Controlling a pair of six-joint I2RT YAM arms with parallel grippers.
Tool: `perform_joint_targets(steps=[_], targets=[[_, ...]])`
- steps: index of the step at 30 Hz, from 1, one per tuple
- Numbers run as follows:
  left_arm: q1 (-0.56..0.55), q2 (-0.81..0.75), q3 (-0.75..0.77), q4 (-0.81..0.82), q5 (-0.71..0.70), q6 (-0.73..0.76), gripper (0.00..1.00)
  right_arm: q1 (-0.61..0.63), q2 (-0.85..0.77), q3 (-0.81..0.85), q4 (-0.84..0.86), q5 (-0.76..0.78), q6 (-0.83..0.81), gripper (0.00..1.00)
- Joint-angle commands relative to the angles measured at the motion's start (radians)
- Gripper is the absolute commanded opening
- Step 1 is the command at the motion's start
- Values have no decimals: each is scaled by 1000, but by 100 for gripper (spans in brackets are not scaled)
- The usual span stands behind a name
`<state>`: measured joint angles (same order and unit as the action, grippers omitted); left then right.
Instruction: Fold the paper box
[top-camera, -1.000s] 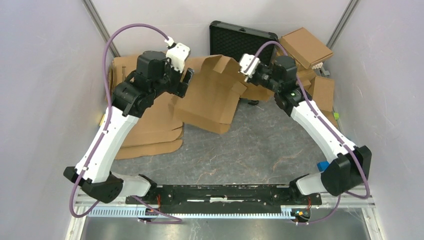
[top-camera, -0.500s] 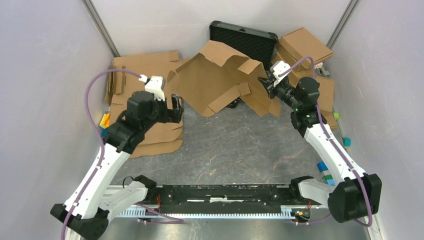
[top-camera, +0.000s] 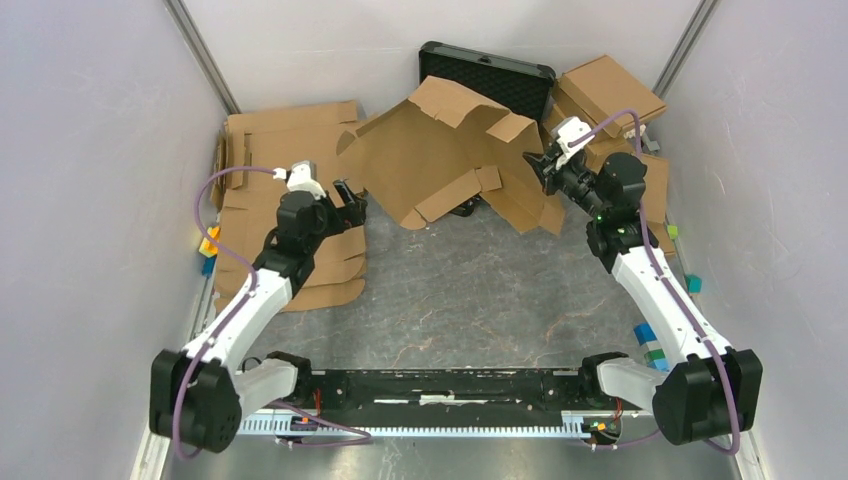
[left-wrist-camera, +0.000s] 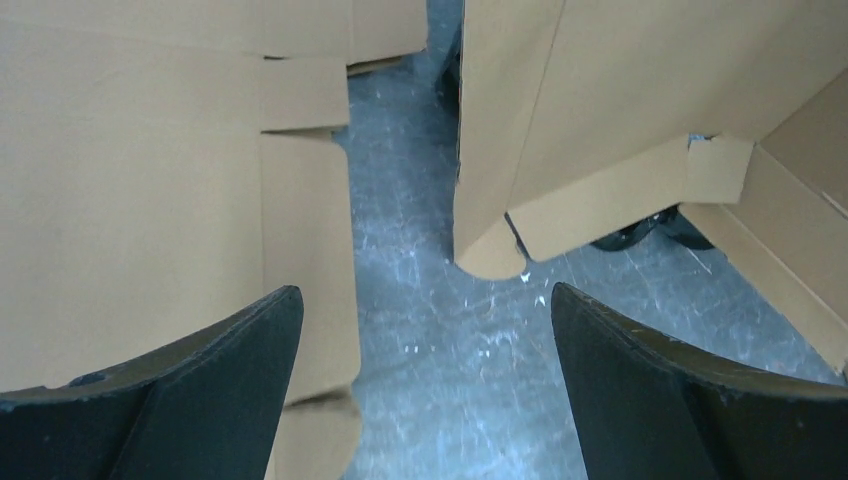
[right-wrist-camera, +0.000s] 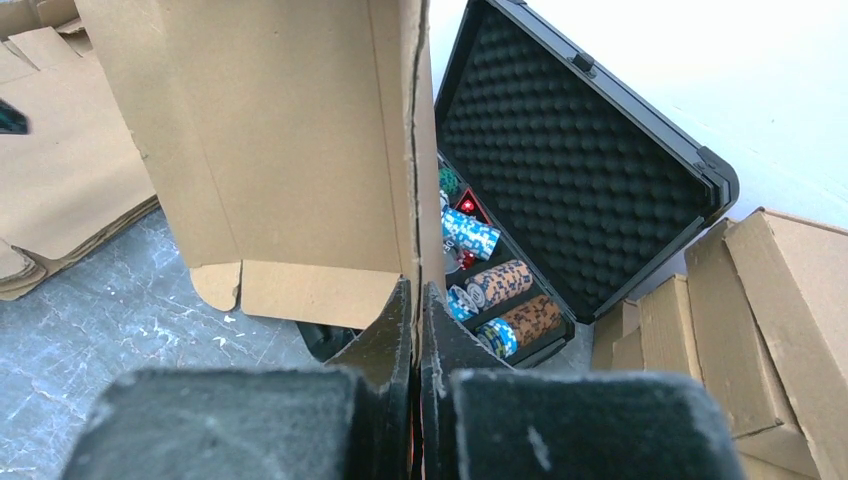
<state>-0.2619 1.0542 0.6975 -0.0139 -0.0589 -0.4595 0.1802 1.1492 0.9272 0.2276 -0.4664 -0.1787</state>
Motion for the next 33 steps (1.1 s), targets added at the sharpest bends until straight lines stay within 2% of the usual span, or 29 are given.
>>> perform_joint_targets(steps=[1, 4, 7, 11, 15, 17, 18, 21, 22, 24, 27, 33], targets=[[13, 141, -10, 374, 54, -8, 100, -12, 3, 33, -46, -19, 51, 0], [15, 250, 17, 476, 125, 24, 99, -16, 4, 34, -42, -26, 57, 0], [15, 314, 40, 544, 154, 41, 93, -18, 7, 30, -37, -53, 62, 0], [15, 391, 93, 573, 158, 73, 92, -18, 5, 26, -30, -74, 74, 0], [24, 504, 147, 658, 231, 81, 90, -18, 3, 22, -29, -68, 80, 0], [29, 563, 184, 675, 281, 103, 73, -18, 8, 27, -35, -65, 82, 0], [29, 571, 204, 644, 284, 114, 54, -18, 13, 32, -41, -64, 85, 0], [27, 535, 200, 617, 290, 138, 5, -18, 15, 35, -41, -60, 99, 0], [27, 507, 191, 607, 281, 136, 2, -18, 14, 36, -38, -53, 109, 0], [24, 421, 190, 535, 256, 143, 2, -19, 12, 47, -39, -27, 131, 0], [13, 297, 246, 304, 225, 136, 2, -20, 15, 78, -46, -40, 168, 0], [4, 88, 365, -148, 196, 25, 2, -19, 0, 152, -121, -63, 301, 0]])
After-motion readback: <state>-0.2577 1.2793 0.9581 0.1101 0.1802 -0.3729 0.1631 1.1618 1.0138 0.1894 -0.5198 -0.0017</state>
